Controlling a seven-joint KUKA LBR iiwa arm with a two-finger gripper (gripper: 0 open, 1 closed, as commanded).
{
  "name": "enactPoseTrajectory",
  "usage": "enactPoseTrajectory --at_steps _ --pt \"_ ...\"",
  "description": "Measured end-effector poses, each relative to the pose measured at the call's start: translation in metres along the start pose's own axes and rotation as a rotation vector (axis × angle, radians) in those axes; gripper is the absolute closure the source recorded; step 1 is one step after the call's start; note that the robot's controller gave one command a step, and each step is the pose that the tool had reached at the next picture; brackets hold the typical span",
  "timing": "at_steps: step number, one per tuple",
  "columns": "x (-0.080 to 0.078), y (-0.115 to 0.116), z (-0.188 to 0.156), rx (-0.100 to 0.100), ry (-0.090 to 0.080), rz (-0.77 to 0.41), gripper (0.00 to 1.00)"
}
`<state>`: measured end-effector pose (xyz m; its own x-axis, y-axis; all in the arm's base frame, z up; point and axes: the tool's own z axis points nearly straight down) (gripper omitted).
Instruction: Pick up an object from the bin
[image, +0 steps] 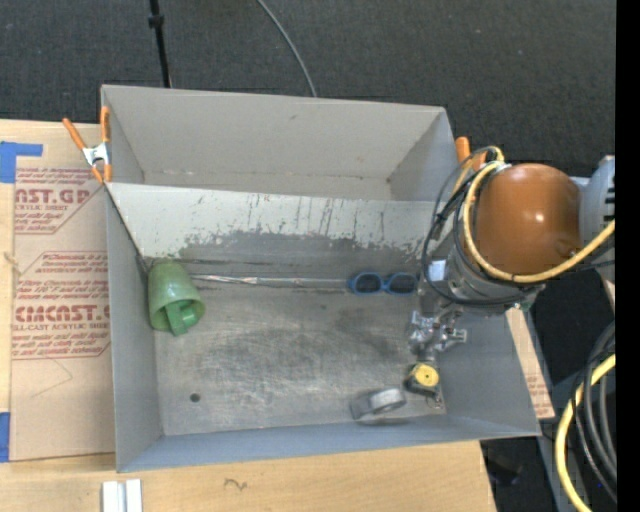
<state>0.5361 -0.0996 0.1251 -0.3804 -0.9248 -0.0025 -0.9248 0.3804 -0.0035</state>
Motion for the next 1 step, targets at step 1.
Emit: enactPoseTrajectory --at_steps 1 --pt "-0.0014 0.0013 0.0023 -0.004 -0.001 -0.003 0.00"
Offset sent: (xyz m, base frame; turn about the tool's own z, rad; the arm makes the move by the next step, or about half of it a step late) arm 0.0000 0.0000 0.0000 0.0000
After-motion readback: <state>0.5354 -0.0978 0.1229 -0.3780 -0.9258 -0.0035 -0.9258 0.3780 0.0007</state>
